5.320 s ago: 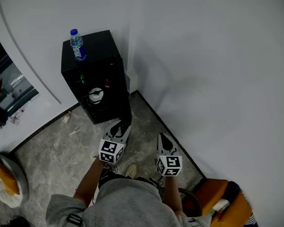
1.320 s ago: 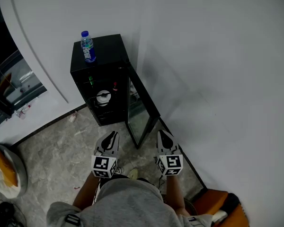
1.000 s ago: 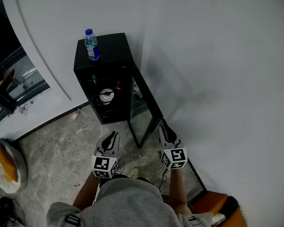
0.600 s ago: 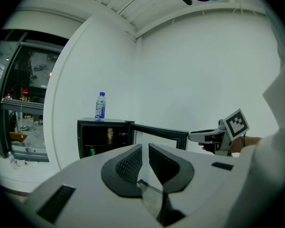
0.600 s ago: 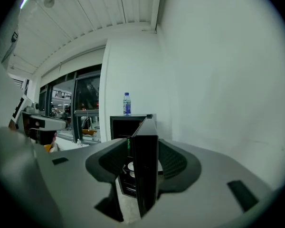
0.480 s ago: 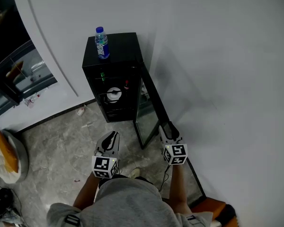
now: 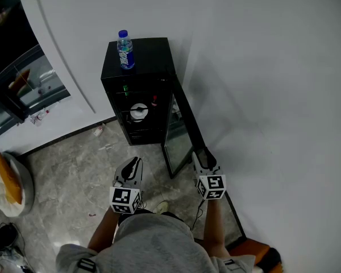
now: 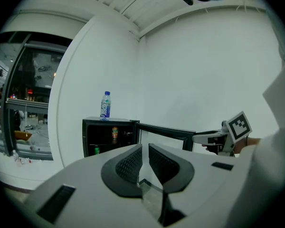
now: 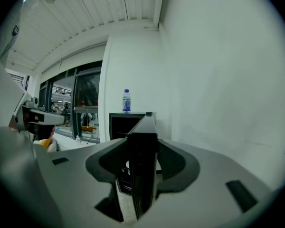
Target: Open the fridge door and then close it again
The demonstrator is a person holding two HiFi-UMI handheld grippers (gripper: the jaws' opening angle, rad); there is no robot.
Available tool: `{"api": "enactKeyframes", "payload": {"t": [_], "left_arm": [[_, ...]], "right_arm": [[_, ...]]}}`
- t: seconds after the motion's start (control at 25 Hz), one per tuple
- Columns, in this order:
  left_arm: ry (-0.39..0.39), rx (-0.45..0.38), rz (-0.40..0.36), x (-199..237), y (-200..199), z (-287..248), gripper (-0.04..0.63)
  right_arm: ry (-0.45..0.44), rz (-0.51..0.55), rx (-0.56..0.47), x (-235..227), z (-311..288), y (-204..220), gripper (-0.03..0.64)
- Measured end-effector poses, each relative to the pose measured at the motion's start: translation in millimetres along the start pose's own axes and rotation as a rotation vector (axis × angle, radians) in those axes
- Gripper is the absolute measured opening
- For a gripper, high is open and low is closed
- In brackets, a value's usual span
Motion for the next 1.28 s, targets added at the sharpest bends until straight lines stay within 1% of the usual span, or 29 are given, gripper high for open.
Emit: {"api": "enactKeyframes", "payload": {"t": [0.48, 0.76, 1.28], "left_arm": [[0.000, -0.001, 0.010, 11.8, -0.6, -3.0, 0.043], [-0.006, 0.000, 0.013, 27.3, -1.2, 1.0, 0.043], [-0.001, 0.009, 0.018, 60.8, -2.8, 3.3, 0.043]], "right_arm": [[-0.002, 0.021, 0.002, 9.6, -0.4, -0.6, 0.201], [-0.026, 0.053, 0.008, 27.2, -4.1, -1.3, 0.201], [-0.038, 0.036, -0.006, 62.5, -16.2, -2.7, 0.201]]}}
Point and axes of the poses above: the fingertips, and each gripper's own axes: z backward along the fingers, x to its left, y out of its underside, the point moved 8 cm from there along z, backward along the fingers, and after that the axes turned 15 degrees about -x, right-handed, at the moved point
